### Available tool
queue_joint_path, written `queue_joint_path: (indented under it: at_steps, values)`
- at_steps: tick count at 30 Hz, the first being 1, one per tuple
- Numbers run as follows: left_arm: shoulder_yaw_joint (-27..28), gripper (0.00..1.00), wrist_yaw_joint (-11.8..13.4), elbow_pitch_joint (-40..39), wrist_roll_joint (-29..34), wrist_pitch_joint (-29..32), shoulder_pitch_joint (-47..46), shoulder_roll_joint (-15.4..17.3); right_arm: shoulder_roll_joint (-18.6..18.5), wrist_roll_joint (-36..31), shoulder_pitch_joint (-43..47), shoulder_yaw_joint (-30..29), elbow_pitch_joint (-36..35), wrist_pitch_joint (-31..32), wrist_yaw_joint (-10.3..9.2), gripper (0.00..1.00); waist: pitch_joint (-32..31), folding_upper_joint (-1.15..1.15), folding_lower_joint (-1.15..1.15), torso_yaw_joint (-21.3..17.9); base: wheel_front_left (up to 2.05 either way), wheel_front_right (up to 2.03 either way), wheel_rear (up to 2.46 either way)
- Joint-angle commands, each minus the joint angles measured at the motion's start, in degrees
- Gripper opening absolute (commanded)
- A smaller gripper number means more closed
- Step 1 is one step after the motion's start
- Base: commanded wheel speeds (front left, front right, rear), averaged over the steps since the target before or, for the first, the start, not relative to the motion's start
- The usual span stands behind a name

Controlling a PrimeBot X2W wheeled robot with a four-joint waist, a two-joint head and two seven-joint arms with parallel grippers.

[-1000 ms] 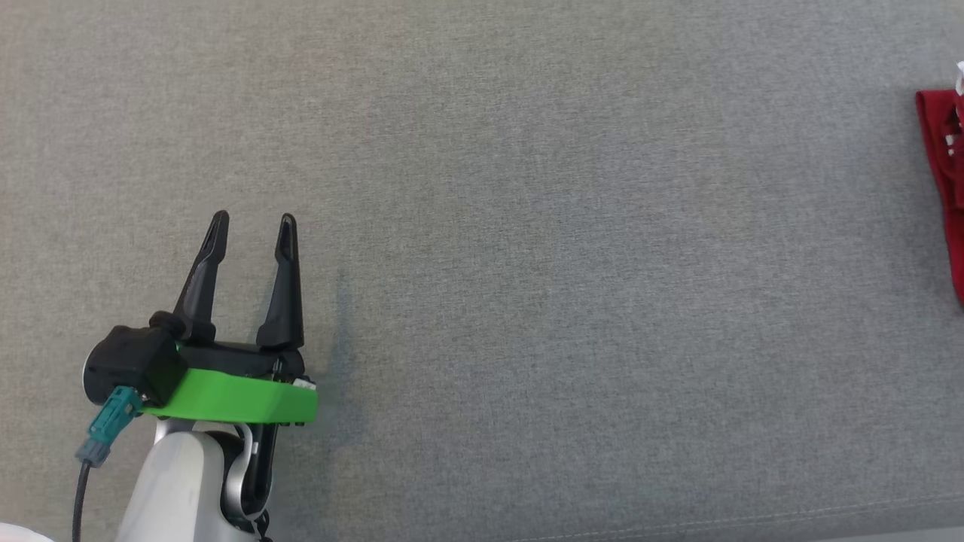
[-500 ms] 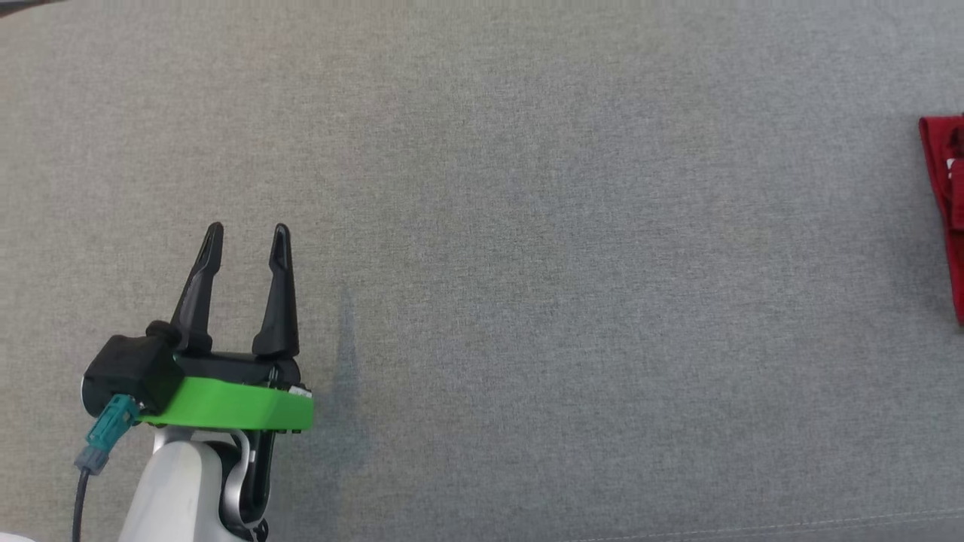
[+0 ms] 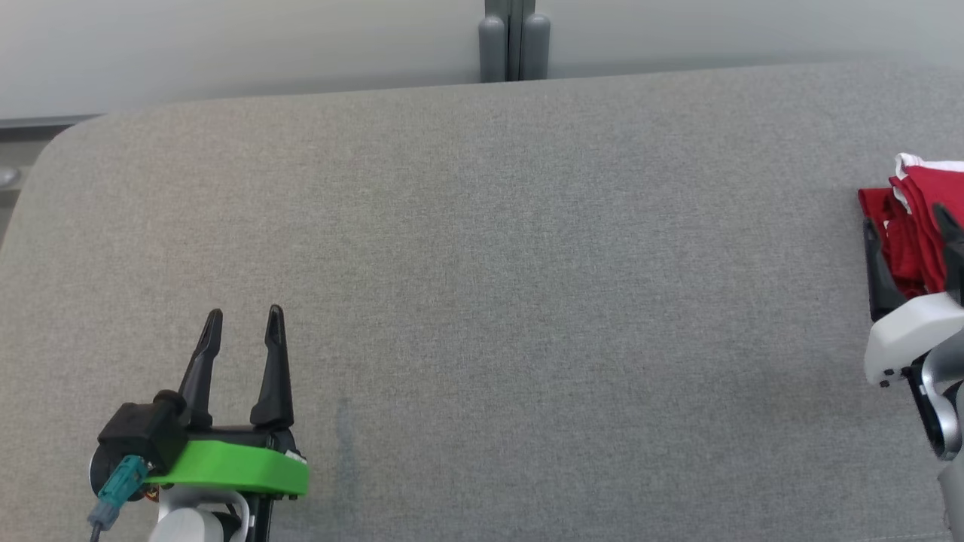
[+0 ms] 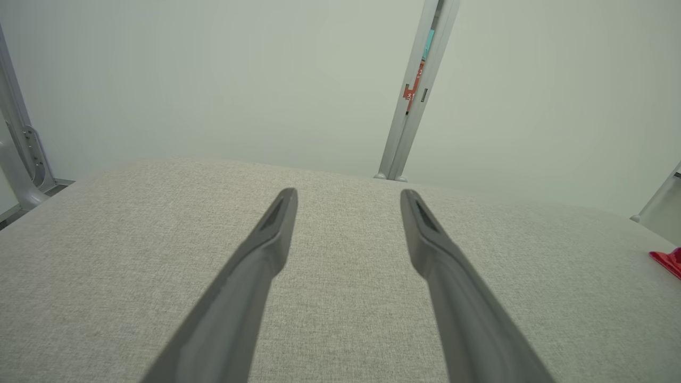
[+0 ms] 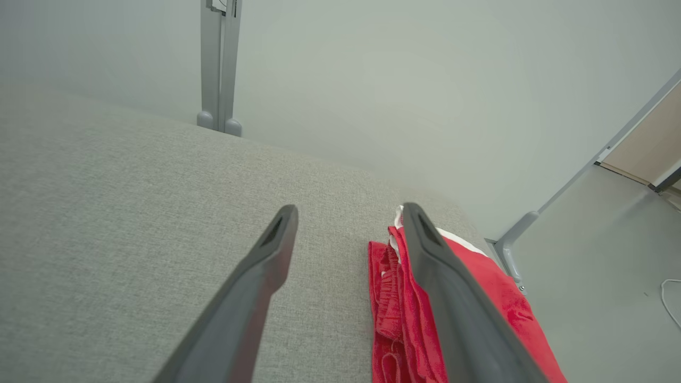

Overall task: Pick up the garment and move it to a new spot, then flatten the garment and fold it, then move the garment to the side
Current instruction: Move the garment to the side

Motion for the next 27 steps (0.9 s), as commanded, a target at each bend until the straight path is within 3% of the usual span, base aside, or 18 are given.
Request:
queue_joint_path:
  at_steps: [1, 4, 8, 17, 27]
  values:
    - [0.1, 1.00, -0.1, 0.3, 0.9, -0.1, 1.2, 0.0, 0.9, 1.2, 1.9, -0.4, -1.1, -0.9, -0.11, 1.00, -3.4, 0.00, 0.00, 0.2, 0.00, 0.00, 0.00]
    - [0.9, 1.00, -0.1, 0.9, 1.2, -0.1, 2.3, -0.2, 6.1, 5.5, 5.1, -0.9, -4.4, -2.9, -0.11, 1.00, -4.5, 0.00, 0.00, 0.1, 0.00, 0.00, 0.00]
    - [1.7, 1.00, -0.1, 1.5, 1.6, -0.1, 3.6, -0.4, 9.7, 7.9, 8.6, 0.2, -7.0, -4.3, -0.11, 1.00, -5.9, 0.00, 0.00, -0.3, 0.00, 0.00, 0.00]
    - [3.2, 1.00, -0.1, 3.4, 2.1, -0.1, 5.8, -1.1, 13.5, 7.5, 13.9, 1.3, -7.8, -4.0, -0.11, 1.00, -8.6, 0.00, 0.00, -0.4, 0.00, 0.00, 0.00]
    - [3.6, 1.00, -0.1, 4.7, 2.5, -0.1, 6.3, -1.5, 14.5, 6.6, 14.9, 1.8, -6.8, -3.9, -0.11, 1.00, -9.6, 0.00, 0.00, -0.6, 0.00, 0.00, 0.00]
